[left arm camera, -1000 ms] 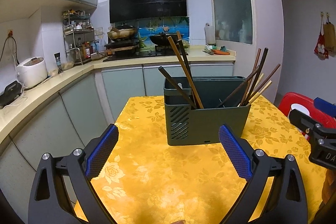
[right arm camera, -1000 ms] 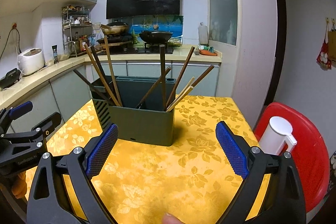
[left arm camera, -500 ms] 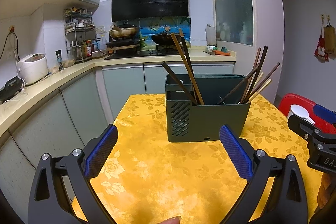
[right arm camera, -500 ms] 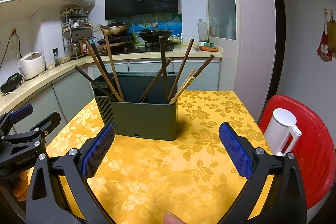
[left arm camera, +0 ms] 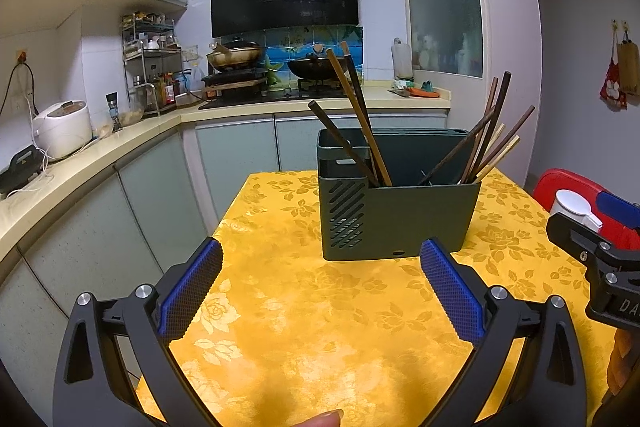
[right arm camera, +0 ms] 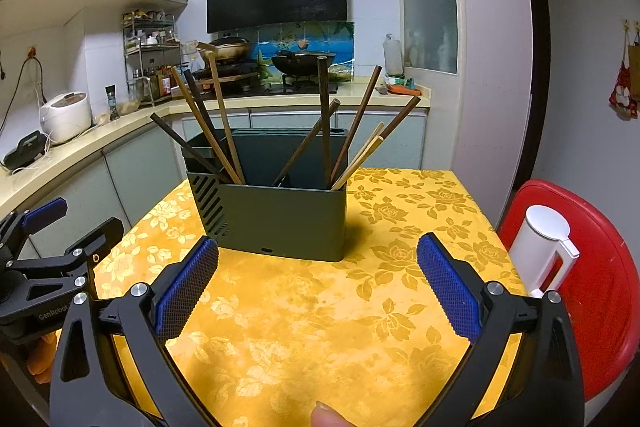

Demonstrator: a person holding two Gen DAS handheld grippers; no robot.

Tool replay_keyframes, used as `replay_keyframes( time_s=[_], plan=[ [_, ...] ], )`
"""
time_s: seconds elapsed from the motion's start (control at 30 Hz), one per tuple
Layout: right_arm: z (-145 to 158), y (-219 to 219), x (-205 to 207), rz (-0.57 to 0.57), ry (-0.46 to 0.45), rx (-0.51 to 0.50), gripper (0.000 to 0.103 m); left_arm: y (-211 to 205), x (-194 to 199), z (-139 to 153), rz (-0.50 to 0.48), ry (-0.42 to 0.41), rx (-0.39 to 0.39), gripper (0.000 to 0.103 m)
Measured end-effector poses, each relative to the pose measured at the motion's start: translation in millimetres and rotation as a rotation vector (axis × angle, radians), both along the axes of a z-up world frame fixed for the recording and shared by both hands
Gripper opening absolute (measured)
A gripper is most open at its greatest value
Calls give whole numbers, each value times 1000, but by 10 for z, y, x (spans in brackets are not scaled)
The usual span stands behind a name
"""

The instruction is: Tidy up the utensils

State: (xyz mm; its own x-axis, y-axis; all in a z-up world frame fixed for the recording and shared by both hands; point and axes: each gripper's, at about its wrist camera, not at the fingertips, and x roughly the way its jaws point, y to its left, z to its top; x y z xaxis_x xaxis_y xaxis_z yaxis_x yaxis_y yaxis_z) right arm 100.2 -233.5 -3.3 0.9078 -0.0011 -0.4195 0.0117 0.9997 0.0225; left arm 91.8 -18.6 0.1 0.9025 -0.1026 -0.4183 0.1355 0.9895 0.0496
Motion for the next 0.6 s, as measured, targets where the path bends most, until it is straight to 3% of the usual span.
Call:
replay_keyframes(
  time_s=[0.6],
  plan=[
    [-61,68,14,10,13,3,96,44,26,-38,2,11,5,96]
  ],
)
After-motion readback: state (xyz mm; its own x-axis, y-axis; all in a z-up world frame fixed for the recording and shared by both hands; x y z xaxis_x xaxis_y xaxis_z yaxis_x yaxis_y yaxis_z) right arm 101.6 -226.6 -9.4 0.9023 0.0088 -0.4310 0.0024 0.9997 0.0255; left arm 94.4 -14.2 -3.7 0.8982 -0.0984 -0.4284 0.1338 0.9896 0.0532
